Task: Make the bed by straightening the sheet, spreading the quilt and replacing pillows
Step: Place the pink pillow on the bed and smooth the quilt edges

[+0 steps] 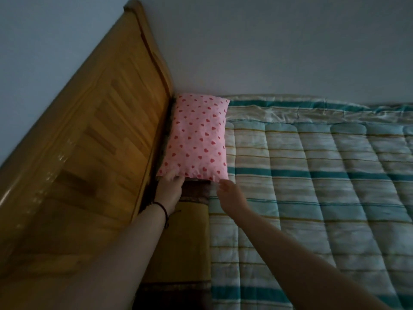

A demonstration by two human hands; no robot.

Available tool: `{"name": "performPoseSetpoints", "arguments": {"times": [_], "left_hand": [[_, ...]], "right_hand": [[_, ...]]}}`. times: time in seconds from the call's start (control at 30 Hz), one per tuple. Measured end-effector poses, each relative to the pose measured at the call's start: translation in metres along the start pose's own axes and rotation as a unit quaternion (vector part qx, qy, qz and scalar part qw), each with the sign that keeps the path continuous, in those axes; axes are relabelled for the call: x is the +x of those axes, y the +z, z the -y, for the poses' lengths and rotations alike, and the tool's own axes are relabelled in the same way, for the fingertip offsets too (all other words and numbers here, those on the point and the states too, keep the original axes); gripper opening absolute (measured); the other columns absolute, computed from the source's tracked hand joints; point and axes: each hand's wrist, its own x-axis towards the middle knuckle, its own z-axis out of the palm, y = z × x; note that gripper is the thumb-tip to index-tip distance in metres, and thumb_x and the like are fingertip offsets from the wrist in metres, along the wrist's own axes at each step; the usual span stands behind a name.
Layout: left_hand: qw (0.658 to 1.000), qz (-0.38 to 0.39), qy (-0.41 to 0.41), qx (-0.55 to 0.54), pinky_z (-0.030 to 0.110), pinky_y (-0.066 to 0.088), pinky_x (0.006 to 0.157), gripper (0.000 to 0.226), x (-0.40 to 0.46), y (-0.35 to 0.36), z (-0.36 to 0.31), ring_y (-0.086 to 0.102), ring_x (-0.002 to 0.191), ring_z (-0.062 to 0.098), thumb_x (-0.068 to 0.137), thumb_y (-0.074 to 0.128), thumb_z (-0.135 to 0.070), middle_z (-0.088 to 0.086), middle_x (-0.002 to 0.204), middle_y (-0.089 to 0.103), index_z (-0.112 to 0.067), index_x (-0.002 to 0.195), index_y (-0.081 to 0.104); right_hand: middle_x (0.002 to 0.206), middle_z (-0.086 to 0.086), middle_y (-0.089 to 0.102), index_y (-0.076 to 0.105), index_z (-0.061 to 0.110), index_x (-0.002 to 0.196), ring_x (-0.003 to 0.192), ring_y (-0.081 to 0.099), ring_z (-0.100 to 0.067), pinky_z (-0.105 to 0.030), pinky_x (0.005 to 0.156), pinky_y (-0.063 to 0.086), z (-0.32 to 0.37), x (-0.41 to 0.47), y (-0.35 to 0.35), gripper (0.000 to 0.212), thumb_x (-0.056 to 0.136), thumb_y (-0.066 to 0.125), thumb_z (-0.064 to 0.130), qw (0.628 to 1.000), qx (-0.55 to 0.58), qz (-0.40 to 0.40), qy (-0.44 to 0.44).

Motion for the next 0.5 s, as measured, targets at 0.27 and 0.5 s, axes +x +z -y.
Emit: {"name": "performPoseSetpoints", "arguments": {"times": [0.27,0.5], "left_hand": [[0.997,0.002,-0.063,0.039,0.043,0.035,0.111,0.051,0.024,0.031,0.085,0.036,0.137,0.019,0.098,0.051,-0.037,-0.005,0.152,0.035,-0.032,0.146,0.037],[0.972,-0.067,-0.207,0.091,0.050,0.039,0.105,0.060,0.054,0.005,0.208,0.037,0.136,0.031,0.095,0.059,-0.030,0.002,0.155,0.030,-0.035,0.149,0.032]], "right_hand": [[0.124,-0.011,0.063,0.055,0.013,0.135,0.111,0.060,-0.028,-0.036,0.092,0.050,-0.073,0.026,0.043,0.035,0.101,0.046,0.016,0.999,-0.002,0.022,0.030],[0.145,-0.009,0.048,0.036,0.019,0.150,0.118,0.057,-0.024,-0.031,0.085,0.052,-0.165,0.064,0.138,0.052,0.101,0.051,0.021,0.984,-0.023,0.116,0.130]]}}
